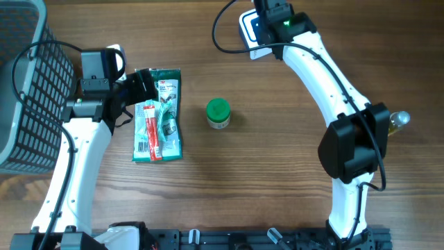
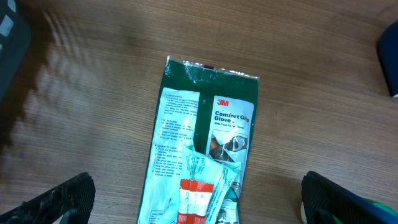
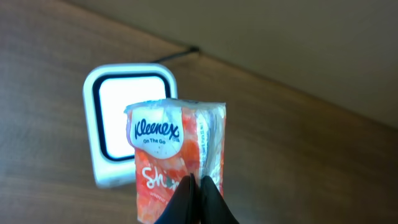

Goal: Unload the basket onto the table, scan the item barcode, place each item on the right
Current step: 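Carry the Kleenex pack up and hold it before the scanner, then carry the Kleenex pack to the right side, set down, open, then move the right gripper back toward the green-lidded jar, then lower the right gripper onto the green-lidded jar, then close the right gripper on the jar and lift it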

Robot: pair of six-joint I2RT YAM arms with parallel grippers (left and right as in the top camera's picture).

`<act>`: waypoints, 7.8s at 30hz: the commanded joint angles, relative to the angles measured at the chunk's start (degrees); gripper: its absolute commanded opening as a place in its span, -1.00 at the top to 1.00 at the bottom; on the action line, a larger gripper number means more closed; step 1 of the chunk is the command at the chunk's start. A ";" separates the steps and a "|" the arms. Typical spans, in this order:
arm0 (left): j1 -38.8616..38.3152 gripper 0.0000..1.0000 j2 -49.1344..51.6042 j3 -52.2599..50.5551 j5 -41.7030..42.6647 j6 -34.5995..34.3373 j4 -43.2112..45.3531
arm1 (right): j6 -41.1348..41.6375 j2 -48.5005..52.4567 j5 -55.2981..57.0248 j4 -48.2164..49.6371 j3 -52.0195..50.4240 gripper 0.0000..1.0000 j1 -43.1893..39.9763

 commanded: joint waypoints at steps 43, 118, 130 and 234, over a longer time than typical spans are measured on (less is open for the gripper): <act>0.31 -1.00 -0.63 0.63 0.48 0.31 0.20 | 18.43 -15.78 -5.66 -42.86 -10.62 0.91 -12.41; 0.31 -1.00 -0.63 0.63 0.48 0.28 0.20 | 10.01 -15.78 -55.08 -7.52 -45.81 -0.76 -19.80; 0.31 -1.00 -0.63 0.63 0.48 0.31 0.20 | 19.96 -30.18 -54.84 -10.21 -44.17 -0.13 -16.41; 0.31 -1.00 -0.63 0.63 0.48 0.28 0.20 | 36.20 -8.44 -18.25 -28.04 -24.59 -0.62 2.84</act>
